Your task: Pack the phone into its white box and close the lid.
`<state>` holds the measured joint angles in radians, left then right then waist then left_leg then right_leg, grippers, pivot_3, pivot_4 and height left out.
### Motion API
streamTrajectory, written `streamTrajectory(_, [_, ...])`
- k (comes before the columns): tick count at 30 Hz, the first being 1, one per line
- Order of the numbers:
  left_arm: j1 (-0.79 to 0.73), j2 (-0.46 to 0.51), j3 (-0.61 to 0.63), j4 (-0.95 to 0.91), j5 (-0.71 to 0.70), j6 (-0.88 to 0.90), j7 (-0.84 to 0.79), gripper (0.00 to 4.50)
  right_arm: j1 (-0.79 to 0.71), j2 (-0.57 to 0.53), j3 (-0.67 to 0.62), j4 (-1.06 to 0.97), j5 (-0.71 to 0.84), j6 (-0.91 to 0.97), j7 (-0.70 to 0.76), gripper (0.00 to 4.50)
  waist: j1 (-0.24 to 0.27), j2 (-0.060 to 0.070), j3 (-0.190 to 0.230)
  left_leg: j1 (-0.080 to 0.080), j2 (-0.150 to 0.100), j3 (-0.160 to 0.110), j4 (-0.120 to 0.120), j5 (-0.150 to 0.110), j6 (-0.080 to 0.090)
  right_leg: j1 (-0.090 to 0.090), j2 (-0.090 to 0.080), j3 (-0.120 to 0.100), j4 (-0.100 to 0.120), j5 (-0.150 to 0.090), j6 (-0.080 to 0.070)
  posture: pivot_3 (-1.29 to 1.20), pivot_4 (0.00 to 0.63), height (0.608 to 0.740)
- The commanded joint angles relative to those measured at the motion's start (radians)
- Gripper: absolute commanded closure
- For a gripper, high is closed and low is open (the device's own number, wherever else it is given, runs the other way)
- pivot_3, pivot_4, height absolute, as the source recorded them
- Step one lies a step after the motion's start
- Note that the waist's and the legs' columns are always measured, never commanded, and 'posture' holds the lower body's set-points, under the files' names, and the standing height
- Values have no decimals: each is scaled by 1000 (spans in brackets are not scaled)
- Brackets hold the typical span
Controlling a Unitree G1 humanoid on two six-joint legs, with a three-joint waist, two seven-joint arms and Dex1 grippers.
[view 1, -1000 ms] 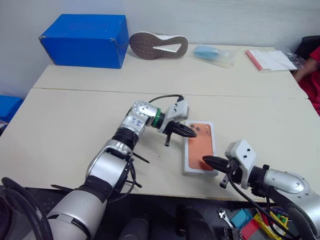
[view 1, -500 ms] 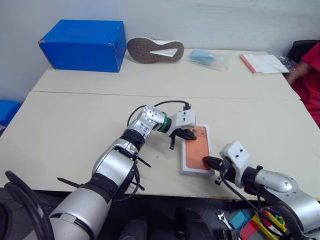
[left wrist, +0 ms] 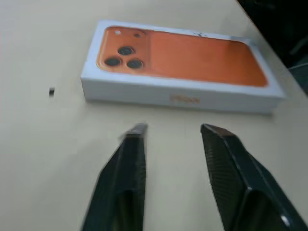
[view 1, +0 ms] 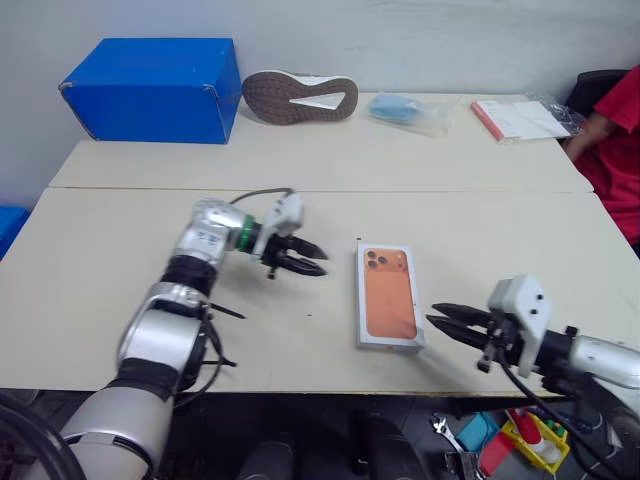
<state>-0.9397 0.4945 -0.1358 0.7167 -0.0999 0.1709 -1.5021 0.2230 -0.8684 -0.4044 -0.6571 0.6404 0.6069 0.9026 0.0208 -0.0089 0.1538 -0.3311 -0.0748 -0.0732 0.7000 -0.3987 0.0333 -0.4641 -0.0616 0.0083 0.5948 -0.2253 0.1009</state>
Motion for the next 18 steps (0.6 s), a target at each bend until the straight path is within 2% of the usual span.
streamTrajectory(1, [129,188,36,-346,-162,230,-112,1553,14,-93,-187,72,96,-2,186,2397,-1,1,0,0,0,0,0,0,0,0,0,2,0,0,0,0,150,740])
streamTrajectory(6, [410,417,175,-710,-317,408,-39,26,-16,-231,-279,289,102,-12,380,743,9,2,1,0,0,-2,0,0,1,3,-1,5,-3,0,0,0,150,740])
streamTrajectory(8, [512,457,239,-824,-359,449,20,0,-42,-278,-287,376,84,-27,437,37,14,3,2,0,0,-2,0,-1,2,4,-2,5,-4,0,0,0,150,740])
streamTrajectory(13, [653,437,359,-969,-422,503,172,0,-124,-307,-257,468,57,-48,442,37,24,4,2,0,1,-2,0,-1,1,3,-2,5,-4,-1,-1,0,150,740])
streamTrajectory(18, [680,411,365,-1007,-440,460,225,0,-156,-301,-219,455,60,-6,423,37,24,6,2,1,1,-2,0,-1,0,3,-2,4,-3,-1,-2,0,150,740])
